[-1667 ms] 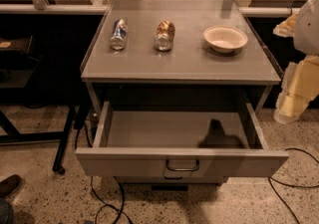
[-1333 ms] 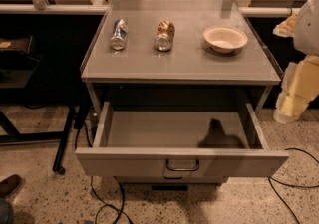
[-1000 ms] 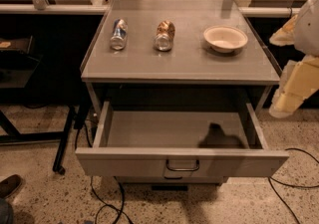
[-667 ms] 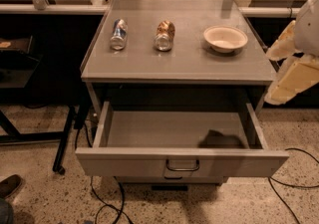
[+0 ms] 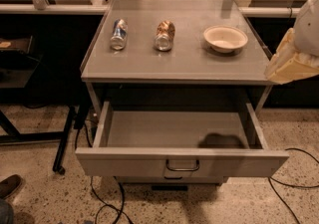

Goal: Close top drawer

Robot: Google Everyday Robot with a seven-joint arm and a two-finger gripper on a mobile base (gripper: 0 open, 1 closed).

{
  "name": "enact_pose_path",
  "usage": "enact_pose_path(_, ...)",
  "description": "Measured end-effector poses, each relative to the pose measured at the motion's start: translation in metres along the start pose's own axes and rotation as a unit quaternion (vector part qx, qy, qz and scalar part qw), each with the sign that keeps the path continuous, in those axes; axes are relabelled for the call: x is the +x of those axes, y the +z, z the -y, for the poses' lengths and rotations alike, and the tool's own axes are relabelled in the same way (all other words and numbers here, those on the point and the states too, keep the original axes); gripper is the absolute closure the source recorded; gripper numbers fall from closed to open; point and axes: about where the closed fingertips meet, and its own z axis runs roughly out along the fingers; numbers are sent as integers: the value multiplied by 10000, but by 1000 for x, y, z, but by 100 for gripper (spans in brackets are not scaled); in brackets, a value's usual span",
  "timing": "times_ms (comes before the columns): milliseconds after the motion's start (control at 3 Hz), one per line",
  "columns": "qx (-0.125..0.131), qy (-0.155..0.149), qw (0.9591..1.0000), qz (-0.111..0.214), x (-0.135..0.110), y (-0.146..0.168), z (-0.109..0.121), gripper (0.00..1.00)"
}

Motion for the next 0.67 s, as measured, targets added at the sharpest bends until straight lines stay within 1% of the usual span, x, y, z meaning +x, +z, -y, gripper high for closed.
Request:
enact_pose_path(333, 0, 0, 10000, 0, 0, 0, 0, 100)
enact_pose_path(667, -154, 60, 9998, -89, 8, 14, -19, 100)
